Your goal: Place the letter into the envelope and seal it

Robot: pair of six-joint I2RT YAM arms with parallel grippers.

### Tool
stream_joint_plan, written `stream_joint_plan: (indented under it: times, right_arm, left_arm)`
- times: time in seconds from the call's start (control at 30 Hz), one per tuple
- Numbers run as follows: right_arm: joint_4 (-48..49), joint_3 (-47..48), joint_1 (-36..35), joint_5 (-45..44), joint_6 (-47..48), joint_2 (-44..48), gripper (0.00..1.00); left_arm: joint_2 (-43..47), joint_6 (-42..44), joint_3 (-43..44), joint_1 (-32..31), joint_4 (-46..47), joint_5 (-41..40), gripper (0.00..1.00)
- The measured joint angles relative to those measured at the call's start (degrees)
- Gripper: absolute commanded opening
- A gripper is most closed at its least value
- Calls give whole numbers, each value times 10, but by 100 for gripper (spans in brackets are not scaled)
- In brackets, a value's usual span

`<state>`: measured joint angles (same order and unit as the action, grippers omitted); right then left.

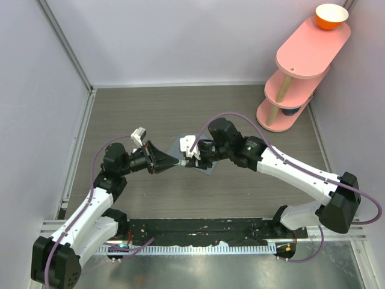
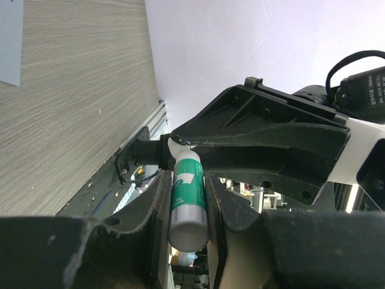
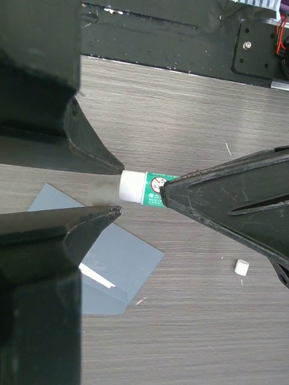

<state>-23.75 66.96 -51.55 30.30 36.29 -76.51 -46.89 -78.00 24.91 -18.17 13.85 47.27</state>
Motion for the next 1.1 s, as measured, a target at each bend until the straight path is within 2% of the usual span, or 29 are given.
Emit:
stream_joint_plan:
  times: [0.03,0.07,0.13,0.17,0.2,0.33,0.5,0.7,0.77,0.83,0.93,1.0,1.03,1.1]
  right_arm:
    - [-1,0,-1,0,-3,0,38]
    - [-2,0,-1,1,-6,0,48]
    - [-4,-2,-1,4,-17,2,58]
    - [-3,-6,-1,6,-22,5,69]
    - [-4,-11,-1,7,-25,10,71]
    - [-16,-38,-1,11,-43,46,74]
    - [-20,-43,-2,14,-82,79,80]
    - [-27,-43,-1,33,-146,84,79]
    - [-32,-43,-2,45,-168,84,72]
    - [-35,-43,-2,58,-194,84,70]
    - [-34,-43,-2,62,-230,85,72]
    - [-29,-44,-2,56,-246,86,78]
    - [-27,-45,-2,50,-252,87,79]
    - [-24,-45,-1,37,-258,87,82]
  left_arm:
    - [3,3,0,-1,-7,1,0]
    - [5,6,0,-2,-14,1,0]
    - [12,17,0,-2,-34,1,0]
    - [16,22,0,-2,-47,1,0]
    - [18,28,0,-2,-59,1,2]
    - [19,66,9,-2,-116,1,3]
    - [3,146,71,-2,-209,3,9]
    - [-10,257,135,-3,-299,6,15]
    - [-12,293,146,-3,-327,8,15]
    - [-15,323,156,-4,-356,8,15]
    - [-15,356,165,-6,-384,8,17]
    - [-15,372,172,-6,-397,9,27]
    - [-15,381,176,-7,-402,9,37]
    - [-19,408,189,-11,-423,7,82]
